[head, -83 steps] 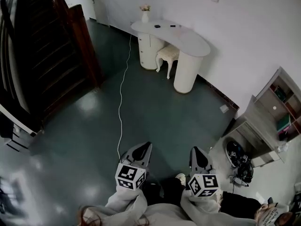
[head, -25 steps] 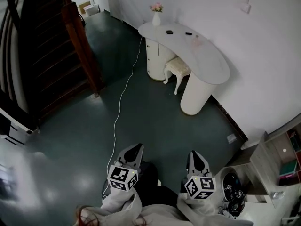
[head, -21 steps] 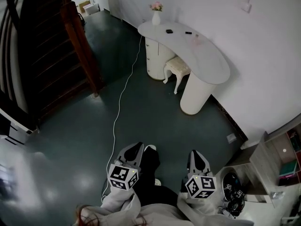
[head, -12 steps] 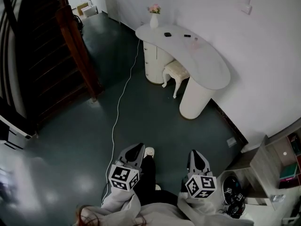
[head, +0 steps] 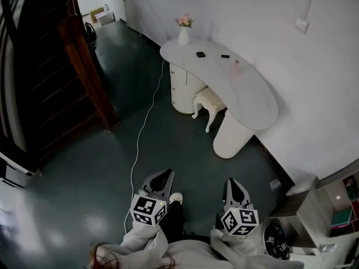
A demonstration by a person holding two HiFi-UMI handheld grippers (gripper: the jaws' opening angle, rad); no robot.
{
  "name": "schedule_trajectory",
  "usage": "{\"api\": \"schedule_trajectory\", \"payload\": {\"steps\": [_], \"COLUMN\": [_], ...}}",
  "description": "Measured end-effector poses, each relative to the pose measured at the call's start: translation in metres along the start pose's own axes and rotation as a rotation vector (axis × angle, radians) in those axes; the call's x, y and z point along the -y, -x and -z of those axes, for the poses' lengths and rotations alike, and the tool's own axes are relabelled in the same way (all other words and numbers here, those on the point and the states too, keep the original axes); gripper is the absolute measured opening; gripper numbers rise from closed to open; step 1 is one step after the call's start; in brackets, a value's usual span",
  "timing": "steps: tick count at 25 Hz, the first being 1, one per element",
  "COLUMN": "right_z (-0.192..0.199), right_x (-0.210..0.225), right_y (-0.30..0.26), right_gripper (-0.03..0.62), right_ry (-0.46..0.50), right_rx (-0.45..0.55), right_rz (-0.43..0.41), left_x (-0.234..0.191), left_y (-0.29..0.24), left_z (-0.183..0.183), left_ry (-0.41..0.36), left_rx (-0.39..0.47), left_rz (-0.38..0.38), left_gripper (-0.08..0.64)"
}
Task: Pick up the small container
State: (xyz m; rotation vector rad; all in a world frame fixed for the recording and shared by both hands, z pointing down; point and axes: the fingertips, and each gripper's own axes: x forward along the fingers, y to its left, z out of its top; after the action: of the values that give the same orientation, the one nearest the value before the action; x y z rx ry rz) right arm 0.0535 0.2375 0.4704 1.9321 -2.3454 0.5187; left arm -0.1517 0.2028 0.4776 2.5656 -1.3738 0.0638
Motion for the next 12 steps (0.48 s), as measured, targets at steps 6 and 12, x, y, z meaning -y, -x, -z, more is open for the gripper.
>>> {"api": "schedule_trajectory", "payload": {"steps": [6,12], "right_z": [-0.024,-0.036], "right_x": [-0.001,0.008], "right_y": [-0.055,-0.099], "right_gripper": [0.049,0.049], "right_ry": [-0.004,-0.017], "right_rx": [0.011,0.003], "right_rz": [0.009,0.032], "left_x": [-0.04,-0.064], "left_y": [-0.047,-0.088], "left_z": [-0.025,-0.034], "left_ry": [-0.009,-0.007], "left_rx": [0.006,-0.009], "left_rz": [0.011,0.032], "left_gripper": [0.021,0.021]}}
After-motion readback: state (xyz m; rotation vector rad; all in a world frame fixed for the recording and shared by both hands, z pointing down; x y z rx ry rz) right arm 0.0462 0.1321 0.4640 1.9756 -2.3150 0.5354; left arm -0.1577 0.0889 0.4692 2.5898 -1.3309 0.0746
